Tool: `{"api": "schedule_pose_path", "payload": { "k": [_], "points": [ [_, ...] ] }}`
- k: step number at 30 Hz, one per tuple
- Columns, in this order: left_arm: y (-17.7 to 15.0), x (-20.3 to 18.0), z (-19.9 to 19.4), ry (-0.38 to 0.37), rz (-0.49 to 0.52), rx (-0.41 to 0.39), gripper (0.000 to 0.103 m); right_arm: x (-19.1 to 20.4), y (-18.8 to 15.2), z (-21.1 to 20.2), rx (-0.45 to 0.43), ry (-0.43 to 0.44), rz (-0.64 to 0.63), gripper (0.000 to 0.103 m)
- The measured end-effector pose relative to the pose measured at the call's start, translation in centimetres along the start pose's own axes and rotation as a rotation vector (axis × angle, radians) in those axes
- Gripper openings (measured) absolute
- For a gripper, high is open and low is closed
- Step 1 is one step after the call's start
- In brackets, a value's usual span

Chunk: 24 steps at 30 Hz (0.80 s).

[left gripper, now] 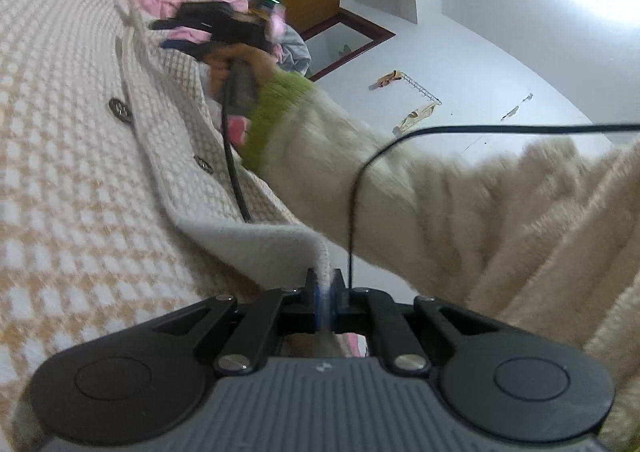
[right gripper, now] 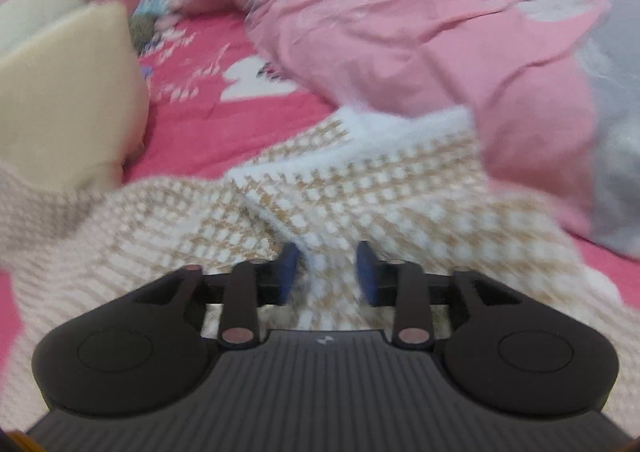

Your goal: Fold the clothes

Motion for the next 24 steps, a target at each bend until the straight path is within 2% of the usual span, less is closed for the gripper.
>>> {"api": "schedule_pose_path", "payload": {
  "k": [3,6,9,13,16,18,21,22,24],
  "points": [
    [-0.1,-0.1,-0.1,0.013,0.010,0.003,0.005,-0.9,0.6,-4.1,-0.044,0.013,0.080,0.040],
    [-0.1,-0.2,-0.2,0.031,0.003,0.012,0.005,-2.3,0.2,-13.8,-0.140,0.040,0.185,0.040],
    [-0.1,-0.2,-0.5,0.060,0.000,0.019,0.005,-3.2,-1.7,-25.7,-0.257,0.034,0.250,0.041],
    [-0.4,-0.1,-1.4,0.103,-0.046,0.034,0.005,-3.3,-7.0,-41.2,-0.400,-0.015,0.314,0.051],
    [-0.8,-0.2,-2.0,0.150,-0.074,0.050,0.006,-3.2,-12.5,-49.3,-0.443,-0.079,0.393,0.055],
    [-0.8,-0.3,-1.9,0.190,-0.082,0.055,0.006,-3.1,-17.1,-52.5,-0.445,-0.108,0.481,0.055],
    [-0.7,-0.5,-2.0,0.243,-0.112,0.070,0.008,-2.9,-24.6,-53.3,-0.418,-0.121,0.647,0.055],
    [-0.7,-0.6,-2.0,0.258,-0.125,0.075,0.009,-2.8,-27.0,-53.1,-0.408,-0.112,0.706,0.055],
    [-0.5,-0.9,-1.9,0.268,-0.153,0.069,0.009,-2.6,-31.0,-51.2,-0.389,-0.035,0.841,0.055]
  ]
}}
Point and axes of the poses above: each gripper's, at about its wrist camera, not at the fingertips, and z roughly the way its jaws point, x to its left, y to its top, the point moved 2 cm from there along z, roughly the way its jaws point, and after that the axes turned 10 degrees about -x, right-handed, at the moved point
